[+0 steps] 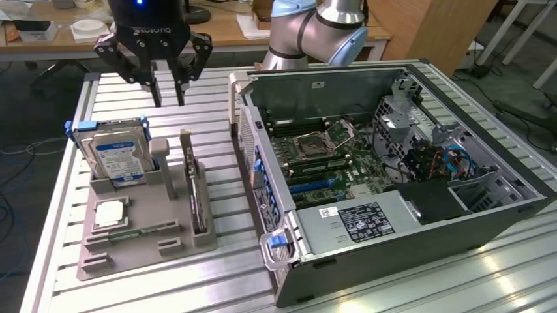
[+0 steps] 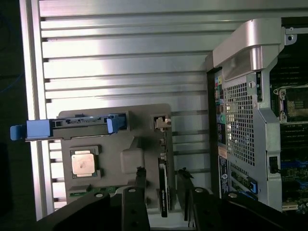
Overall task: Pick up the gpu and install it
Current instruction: 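Pick up the gpu and move the gpu toward the slot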
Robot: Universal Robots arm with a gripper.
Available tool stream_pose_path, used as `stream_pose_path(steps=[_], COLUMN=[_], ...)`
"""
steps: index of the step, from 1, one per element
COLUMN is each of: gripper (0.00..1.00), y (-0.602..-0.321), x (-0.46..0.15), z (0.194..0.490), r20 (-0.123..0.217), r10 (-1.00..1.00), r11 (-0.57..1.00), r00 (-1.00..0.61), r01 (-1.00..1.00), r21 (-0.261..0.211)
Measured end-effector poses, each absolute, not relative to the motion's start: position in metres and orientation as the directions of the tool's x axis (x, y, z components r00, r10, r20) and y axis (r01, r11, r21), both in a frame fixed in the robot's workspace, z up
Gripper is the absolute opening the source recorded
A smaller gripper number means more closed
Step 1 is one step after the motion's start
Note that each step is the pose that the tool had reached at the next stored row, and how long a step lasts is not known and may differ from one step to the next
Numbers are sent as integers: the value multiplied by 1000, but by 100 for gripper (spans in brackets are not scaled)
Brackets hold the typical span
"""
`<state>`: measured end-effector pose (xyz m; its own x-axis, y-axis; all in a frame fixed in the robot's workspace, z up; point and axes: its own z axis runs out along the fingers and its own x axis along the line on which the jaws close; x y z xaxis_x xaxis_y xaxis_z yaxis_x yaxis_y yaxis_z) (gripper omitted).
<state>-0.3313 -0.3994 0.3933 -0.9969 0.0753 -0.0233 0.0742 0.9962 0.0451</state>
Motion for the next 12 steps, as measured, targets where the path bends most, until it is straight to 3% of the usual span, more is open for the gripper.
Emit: stream_pose_path(steps=[3,12], gripper=[47,47], y=[-400,-409], x=[-331,-331], z=[393,388], r20=[-23,-23], r10=[75,24], r11=[996,999], r00=[-997,-999], r01=[73,23], r21=[45,45])
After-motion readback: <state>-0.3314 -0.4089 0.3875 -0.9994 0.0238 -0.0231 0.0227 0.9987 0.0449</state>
